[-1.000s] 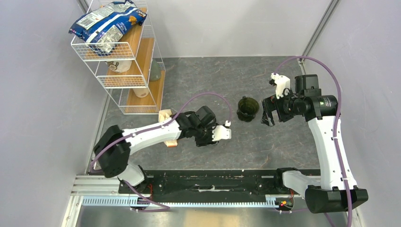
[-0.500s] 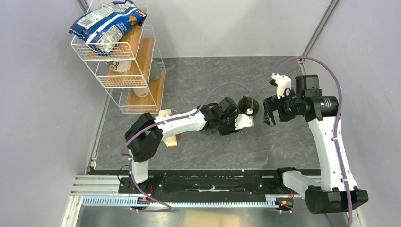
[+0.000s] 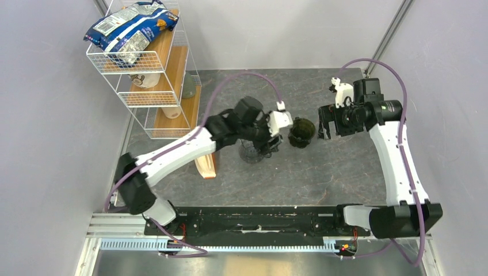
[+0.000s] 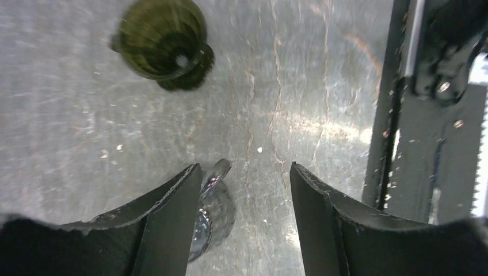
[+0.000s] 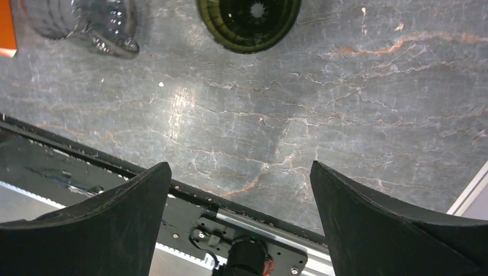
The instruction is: Place the coffee filter in the dripper
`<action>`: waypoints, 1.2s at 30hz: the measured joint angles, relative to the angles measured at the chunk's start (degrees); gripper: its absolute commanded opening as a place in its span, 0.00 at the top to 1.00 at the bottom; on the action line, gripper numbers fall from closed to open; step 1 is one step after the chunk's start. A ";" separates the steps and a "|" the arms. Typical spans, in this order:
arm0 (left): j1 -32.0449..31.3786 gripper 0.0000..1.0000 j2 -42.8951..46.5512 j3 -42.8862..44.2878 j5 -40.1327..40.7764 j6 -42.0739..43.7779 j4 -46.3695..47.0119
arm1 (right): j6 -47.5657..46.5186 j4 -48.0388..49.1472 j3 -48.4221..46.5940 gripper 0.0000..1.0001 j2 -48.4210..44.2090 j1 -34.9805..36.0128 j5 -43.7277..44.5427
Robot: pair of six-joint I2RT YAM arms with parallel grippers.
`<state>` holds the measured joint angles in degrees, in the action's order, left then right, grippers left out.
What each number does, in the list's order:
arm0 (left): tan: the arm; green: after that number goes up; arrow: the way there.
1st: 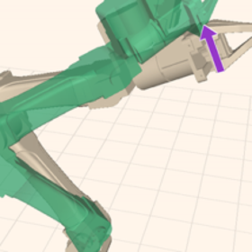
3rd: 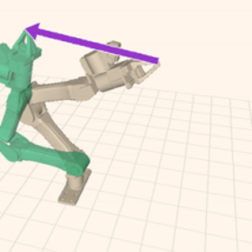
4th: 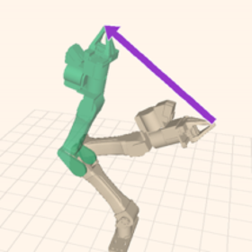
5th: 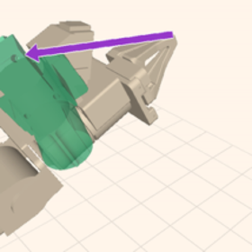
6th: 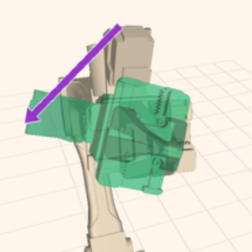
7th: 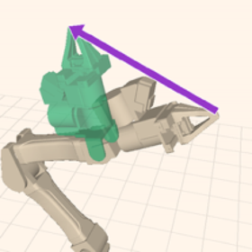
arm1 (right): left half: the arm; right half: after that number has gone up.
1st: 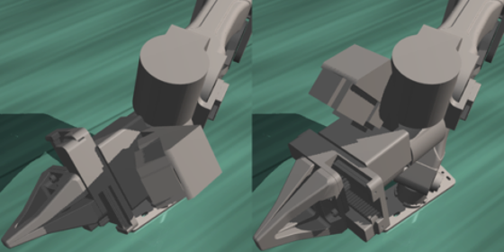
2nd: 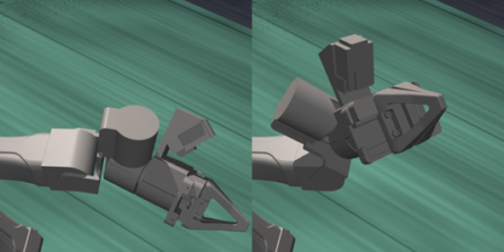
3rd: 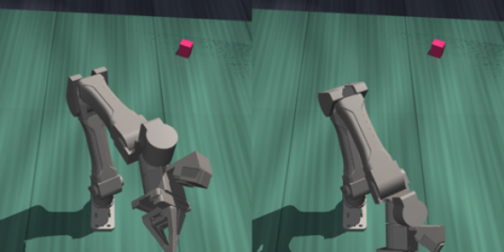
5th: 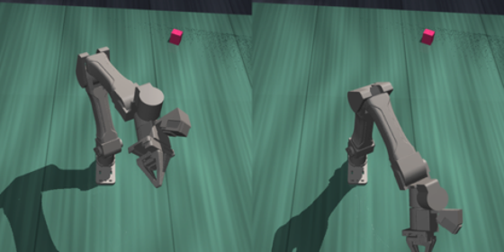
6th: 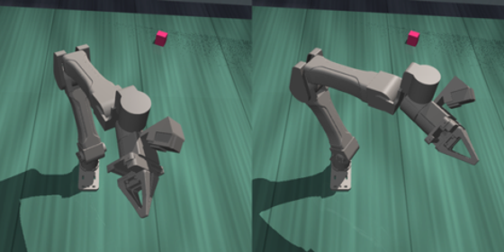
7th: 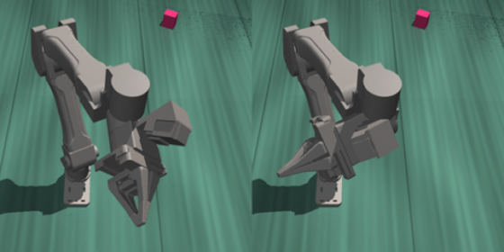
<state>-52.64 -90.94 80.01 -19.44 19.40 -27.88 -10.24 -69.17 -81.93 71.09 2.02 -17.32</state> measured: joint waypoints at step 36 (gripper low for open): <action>18.88 0.28 22.25 -4.74 -3.63 -10.43 -16.15 | 14.56 14.73 -25.22 0.04 48.65 9.29 1.18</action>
<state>-33.76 -68.69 75.26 -23.07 8.97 -44.03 4.32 -54.43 -107.15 119.74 11.31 -16.14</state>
